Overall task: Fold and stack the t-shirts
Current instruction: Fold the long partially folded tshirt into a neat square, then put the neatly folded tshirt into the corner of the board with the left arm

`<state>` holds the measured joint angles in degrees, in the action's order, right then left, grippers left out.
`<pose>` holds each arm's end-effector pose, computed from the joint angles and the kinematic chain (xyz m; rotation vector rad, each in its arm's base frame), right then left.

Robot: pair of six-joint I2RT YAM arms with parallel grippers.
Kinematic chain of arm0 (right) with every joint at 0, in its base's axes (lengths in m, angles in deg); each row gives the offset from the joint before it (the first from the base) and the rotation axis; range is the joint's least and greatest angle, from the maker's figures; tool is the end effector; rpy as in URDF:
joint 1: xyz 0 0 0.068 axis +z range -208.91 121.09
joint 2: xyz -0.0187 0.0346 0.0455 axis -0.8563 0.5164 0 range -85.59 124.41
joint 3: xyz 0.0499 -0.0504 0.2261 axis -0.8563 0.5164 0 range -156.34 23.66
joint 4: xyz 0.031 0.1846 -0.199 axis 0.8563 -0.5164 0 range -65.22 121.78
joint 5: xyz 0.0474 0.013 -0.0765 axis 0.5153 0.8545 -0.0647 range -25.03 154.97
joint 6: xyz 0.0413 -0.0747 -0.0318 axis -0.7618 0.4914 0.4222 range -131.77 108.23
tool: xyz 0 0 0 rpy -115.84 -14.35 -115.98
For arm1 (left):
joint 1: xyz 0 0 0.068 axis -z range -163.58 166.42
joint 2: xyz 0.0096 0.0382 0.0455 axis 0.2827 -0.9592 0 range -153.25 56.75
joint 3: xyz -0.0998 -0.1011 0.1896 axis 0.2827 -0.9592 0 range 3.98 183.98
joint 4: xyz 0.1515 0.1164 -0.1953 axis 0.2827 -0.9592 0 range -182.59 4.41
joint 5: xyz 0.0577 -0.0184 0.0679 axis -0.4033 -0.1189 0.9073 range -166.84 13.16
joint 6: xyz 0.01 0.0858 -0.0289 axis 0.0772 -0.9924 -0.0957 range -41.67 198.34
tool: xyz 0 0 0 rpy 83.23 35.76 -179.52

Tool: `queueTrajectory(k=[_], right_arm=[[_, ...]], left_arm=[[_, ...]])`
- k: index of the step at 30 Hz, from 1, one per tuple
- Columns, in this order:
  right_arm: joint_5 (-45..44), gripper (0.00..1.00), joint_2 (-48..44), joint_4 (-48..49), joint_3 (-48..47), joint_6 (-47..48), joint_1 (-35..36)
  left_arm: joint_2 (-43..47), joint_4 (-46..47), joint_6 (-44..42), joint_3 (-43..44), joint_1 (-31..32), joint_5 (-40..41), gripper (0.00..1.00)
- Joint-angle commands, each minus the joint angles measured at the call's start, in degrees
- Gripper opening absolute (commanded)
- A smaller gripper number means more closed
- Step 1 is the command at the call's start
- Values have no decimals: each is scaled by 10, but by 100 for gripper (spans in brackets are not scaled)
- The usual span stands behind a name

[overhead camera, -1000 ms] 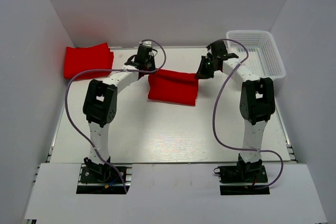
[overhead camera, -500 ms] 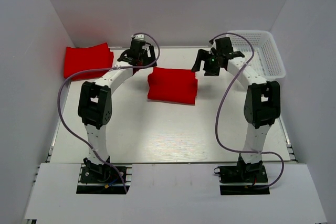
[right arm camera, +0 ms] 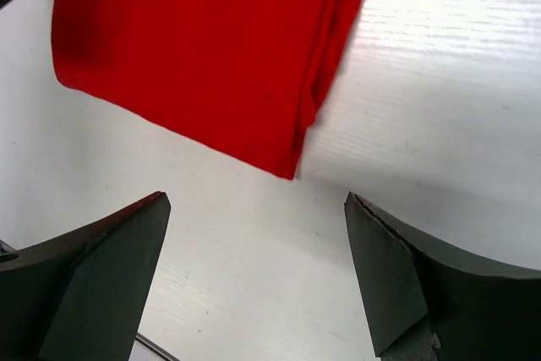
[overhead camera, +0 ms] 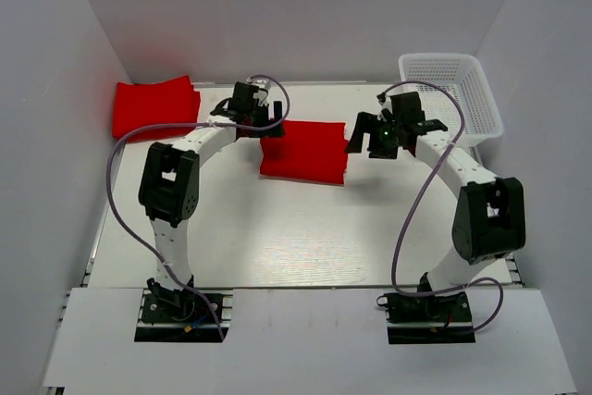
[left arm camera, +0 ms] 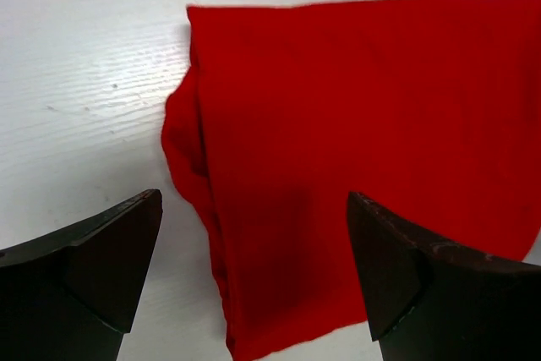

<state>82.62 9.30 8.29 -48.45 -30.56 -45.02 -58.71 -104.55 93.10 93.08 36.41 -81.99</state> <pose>0.3871 0.1212 0.1853 -0.0472 2.4228 0.6334 0.4525 -0.1723 0.1472 0.1533 2.3889 -0.3964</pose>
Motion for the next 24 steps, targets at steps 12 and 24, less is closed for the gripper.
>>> queueTrajectory(k=[12, 24], right_arm=[[-99, 90, -123, -45, 42, 15, -3], [-156, 90, -165, -59, 53, 15, -4]], left_arm=[[-105, -27, -50, 35, 12, -94, 97], [-86, -26, -87, -30, 34, -40, 47]])
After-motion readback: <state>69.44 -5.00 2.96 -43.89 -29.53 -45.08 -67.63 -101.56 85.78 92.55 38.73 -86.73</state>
